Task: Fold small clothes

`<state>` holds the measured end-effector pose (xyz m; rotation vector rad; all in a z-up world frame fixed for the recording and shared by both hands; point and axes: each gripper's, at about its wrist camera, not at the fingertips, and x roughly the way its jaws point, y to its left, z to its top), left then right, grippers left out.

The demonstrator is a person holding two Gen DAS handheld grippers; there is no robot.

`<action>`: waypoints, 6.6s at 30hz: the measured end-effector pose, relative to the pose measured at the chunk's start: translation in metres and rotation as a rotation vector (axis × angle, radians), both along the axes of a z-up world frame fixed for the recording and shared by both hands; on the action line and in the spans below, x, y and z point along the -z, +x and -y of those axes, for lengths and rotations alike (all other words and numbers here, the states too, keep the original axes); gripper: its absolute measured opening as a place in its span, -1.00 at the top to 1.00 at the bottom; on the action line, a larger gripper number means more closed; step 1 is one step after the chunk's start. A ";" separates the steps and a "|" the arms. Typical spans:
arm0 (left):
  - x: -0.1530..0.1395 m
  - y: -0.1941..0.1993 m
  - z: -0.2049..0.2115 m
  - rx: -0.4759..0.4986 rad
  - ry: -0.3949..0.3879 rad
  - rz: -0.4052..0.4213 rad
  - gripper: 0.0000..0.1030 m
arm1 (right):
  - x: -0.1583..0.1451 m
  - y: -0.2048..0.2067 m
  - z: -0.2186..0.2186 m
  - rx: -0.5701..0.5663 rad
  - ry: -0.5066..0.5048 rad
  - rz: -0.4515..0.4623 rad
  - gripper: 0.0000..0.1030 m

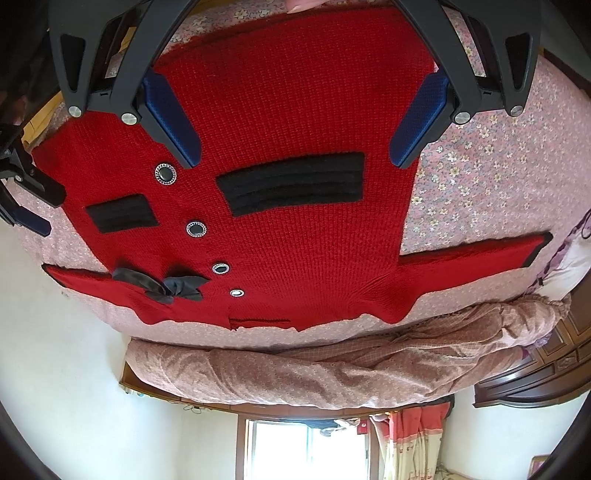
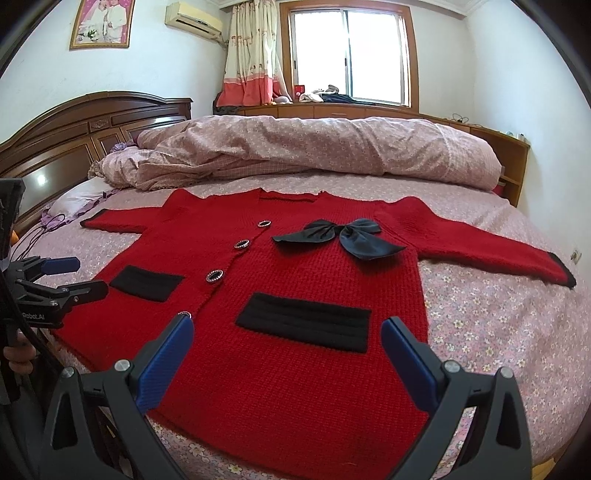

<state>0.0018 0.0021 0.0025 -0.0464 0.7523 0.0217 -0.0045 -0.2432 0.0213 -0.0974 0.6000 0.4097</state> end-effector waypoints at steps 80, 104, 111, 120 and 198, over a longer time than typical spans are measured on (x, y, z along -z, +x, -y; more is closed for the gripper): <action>0.033 0.086 -0.393 -0.734 -0.609 -0.029 -0.84 | -0.038 0.073 -0.128 -0.234 0.002 0.067 -1.00; 0.068 0.118 -0.472 -0.854 -0.623 0.138 0.93 | 0.006 0.223 -0.103 -0.035 0.169 -0.151 -1.00; -0.017 0.132 -0.407 -0.632 -0.566 0.319 0.95 | -0.016 0.228 -0.071 0.064 0.179 -0.079 -1.00; -0.104 0.198 -0.224 -0.216 -0.474 0.383 0.95 | -0.061 0.225 -0.010 0.174 0.197 0.034 -1.00; 0.029 0.210 -0.107 -0.093 0.046 -0.148 0.51 | 0.045 0.263 0.004 0.076 0.181 -0.448 0.47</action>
